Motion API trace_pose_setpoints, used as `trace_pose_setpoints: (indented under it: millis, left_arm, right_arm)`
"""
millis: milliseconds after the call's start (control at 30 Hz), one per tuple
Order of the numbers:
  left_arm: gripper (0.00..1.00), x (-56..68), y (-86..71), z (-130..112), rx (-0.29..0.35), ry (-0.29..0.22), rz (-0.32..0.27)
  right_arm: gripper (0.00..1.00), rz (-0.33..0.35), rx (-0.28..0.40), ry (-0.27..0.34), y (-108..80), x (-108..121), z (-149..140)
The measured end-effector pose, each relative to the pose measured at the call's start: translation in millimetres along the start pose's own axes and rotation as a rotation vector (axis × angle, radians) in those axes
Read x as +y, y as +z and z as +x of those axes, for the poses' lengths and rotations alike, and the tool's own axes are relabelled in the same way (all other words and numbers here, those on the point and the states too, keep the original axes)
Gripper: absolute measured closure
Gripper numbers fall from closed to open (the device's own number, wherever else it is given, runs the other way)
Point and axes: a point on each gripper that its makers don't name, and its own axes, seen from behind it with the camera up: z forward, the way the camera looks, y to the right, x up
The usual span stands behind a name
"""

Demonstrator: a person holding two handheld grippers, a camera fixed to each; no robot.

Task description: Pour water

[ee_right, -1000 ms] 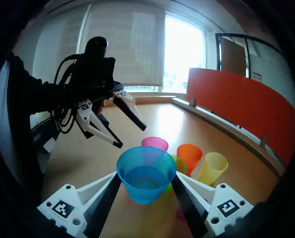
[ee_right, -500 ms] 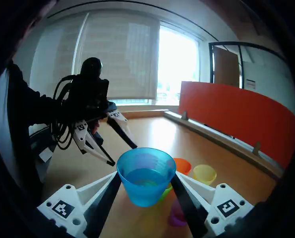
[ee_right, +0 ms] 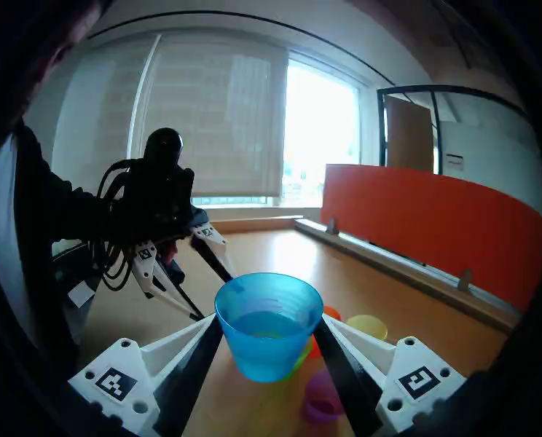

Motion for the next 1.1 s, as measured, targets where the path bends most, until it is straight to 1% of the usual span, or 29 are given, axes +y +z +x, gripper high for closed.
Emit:
trace_pose_setpoints:
  millis: [600,867,1100]
  left_arm:
    - [0.07,4.1,2.3,-1.5,0.005,-0.008,-0.009]
    - [0.07,6.4,4.8,-5.5,-0.003,-0.008,-0.02]
    - [0.07,9.7,6.4,-8.9,-0.011,-0.013,-0.03]
  right_arm:
    - [0.11,-0.016,0.1,-0.004,-7.2,8.2,34.2]
    - [0.11,-0.018,0.105,-0.018,-10.5,11.0,41.9]
    - [0.11,-0.015,0.093,-0.015,-11.3,11.4,39.3]
